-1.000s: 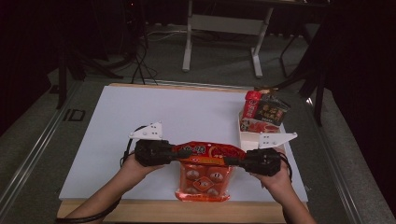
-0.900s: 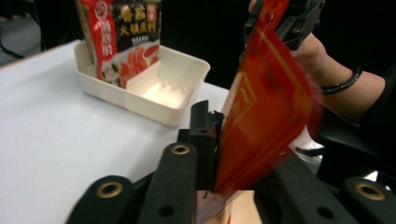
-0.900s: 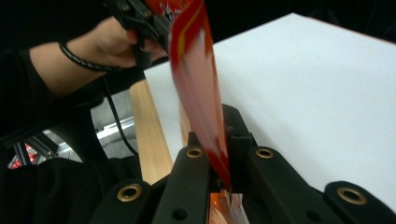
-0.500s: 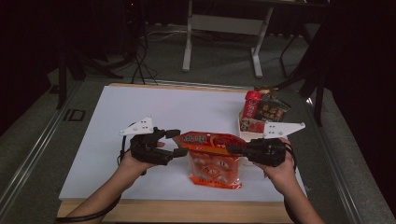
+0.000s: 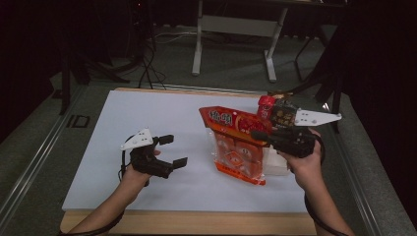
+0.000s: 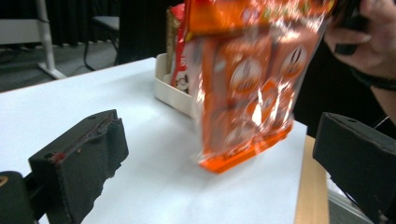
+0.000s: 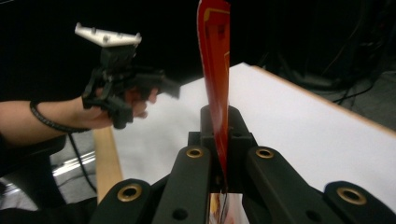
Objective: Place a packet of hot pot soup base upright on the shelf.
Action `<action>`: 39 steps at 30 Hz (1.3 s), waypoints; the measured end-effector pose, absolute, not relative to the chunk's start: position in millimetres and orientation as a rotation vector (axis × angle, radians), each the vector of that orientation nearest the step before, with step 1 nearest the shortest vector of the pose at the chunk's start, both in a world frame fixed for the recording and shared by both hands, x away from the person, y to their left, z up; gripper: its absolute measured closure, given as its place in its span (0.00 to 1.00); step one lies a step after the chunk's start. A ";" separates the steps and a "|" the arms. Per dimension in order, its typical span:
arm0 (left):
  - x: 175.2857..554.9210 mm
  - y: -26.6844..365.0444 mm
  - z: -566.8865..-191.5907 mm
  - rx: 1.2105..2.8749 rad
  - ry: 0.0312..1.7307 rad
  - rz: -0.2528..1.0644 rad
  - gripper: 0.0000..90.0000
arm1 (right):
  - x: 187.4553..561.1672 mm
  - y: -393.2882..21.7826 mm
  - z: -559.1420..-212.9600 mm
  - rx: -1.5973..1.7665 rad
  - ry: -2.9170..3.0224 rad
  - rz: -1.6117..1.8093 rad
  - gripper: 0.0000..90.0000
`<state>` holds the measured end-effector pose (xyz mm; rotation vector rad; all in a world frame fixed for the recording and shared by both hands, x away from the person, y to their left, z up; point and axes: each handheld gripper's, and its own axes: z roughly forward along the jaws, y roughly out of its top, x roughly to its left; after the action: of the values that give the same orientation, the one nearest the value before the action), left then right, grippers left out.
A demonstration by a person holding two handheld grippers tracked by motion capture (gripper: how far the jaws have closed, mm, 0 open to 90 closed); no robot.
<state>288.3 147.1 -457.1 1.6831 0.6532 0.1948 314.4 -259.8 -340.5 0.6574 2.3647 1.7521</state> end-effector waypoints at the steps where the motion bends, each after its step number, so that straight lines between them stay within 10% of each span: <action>1: 287.3 147.8 -459.7 1.690 0.651 0.200 0.01 | 315.7 -261.5 -338.1 0.657 2.352 1.762 1.00; 22: 273.3 176.8 -492.2 1.718 0.733 0.189 0.01 | 356.6 -319.0 -297.4 0.804 2.170 1.743 1.00; 39: 274.2 179.5 -498.2 1.708 0.743 0.191 0.01 | 368.5 -349.9 -330.6 0.941 2.157 1.733 1.00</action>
<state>274.2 179.5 -498.2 1.7079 0.7433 0.1914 368.5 -349.9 -330.6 0.9415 2.1571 1.7333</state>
